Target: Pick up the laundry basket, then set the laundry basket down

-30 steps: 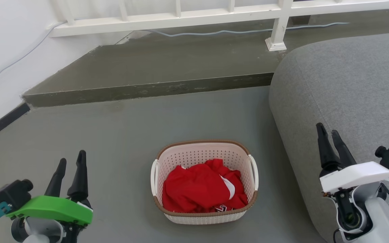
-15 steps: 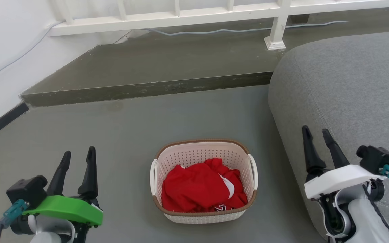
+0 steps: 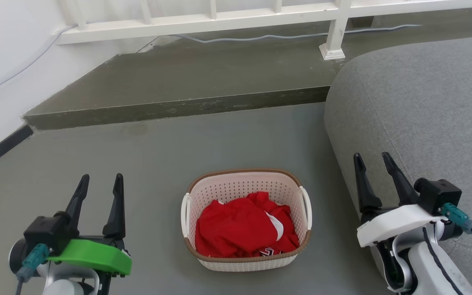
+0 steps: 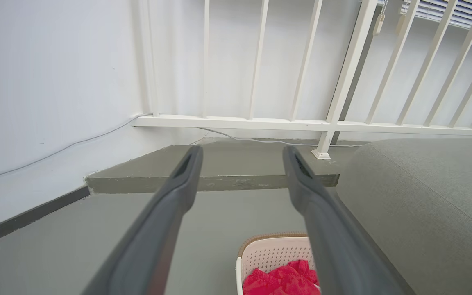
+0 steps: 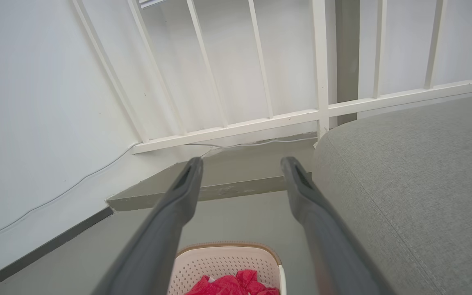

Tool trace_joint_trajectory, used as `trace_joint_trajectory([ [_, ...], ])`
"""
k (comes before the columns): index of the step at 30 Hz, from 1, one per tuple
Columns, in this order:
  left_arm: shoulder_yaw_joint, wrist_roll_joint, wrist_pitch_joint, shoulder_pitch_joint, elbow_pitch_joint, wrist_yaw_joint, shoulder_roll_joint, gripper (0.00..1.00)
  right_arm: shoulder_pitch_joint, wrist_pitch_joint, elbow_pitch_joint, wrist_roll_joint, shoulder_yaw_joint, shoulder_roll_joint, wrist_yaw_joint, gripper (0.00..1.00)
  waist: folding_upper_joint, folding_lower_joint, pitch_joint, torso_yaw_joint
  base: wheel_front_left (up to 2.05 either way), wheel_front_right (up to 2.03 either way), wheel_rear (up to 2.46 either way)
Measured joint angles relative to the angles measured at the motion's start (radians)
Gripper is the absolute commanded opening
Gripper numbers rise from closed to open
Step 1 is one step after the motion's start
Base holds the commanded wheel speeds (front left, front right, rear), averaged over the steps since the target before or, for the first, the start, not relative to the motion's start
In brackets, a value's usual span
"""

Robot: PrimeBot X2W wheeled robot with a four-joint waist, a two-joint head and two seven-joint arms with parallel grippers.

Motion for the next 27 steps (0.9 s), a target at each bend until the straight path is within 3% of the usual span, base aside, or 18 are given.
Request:
trace_joint_trajectory([
  [9,-0.009,0.099,-0.026,0.0,-0.017,-0.001,-0.002,1.0,-0.004,-0.026,-0.003,-0.099,0.016,0.001,-0.014,1.0,0.0,0.0,0.003,-0.003,0.0,0.0,0.0],
  [27,0.012,0.109,-0.029,0.0,-0.006,-0.016,-0.023,1.0,-0.004,-0.03,0.01,-0.106,0.005,0.014,-0.012,1.0,0.0,0.0,0.007,-0.016,0.0,0.0,0.0],
])
